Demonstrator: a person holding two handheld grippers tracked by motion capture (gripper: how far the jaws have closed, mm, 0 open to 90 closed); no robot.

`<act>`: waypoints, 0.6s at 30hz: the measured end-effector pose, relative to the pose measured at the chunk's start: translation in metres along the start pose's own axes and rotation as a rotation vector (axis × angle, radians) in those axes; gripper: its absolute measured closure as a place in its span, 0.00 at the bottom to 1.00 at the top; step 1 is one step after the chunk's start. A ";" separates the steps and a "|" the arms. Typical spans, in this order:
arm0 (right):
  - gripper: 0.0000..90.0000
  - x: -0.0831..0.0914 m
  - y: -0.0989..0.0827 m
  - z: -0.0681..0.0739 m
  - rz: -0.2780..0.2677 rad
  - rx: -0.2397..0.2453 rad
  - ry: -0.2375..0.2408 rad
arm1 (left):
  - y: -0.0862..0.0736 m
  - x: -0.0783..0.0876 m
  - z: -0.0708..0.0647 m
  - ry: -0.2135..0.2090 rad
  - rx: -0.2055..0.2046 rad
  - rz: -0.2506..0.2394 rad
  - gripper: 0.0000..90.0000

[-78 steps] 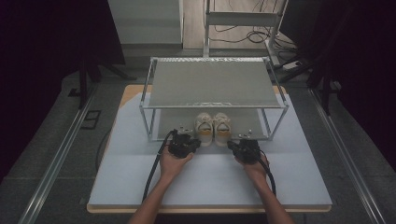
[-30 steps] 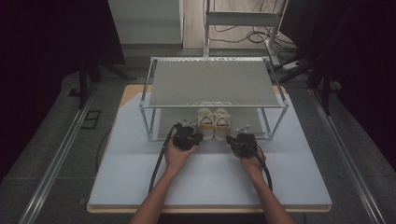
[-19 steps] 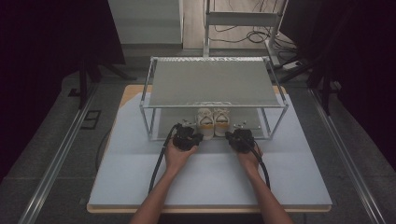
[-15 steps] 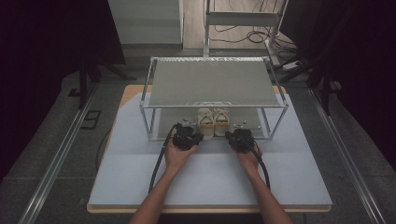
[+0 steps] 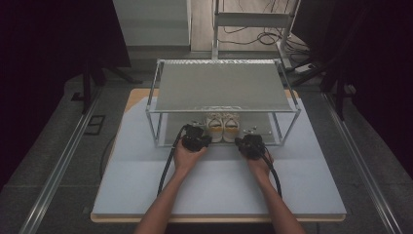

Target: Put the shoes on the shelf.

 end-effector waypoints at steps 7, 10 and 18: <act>0.97 -0.002 0.003 -0.002 0.005 -0.003 -0.010 | 0.000 0.000 -0.001 0.003 0.004 0.001 0.90; 0.98 -0.003 0.002 -0.002 0.002 -0.005 -0.010 | 0.001 -0.001 0.000 0.009 -0.003 0.003 0.90; 0.98 -0.003 0.002 -0.001 0.005 -0.002 -0.005 | 0.006 -0.008 0.003 0.032 0.032 0.015 0.89</act>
Point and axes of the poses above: each handheld gripper's, and its own axes: x roughly backward along the jaws, y roughly out of its top, z roughly to its left, the point moved 4 cm from there along -x, roughly forward along the jaws, and after that the axes turned 10 degrees about -x, right-handed, at the moved point
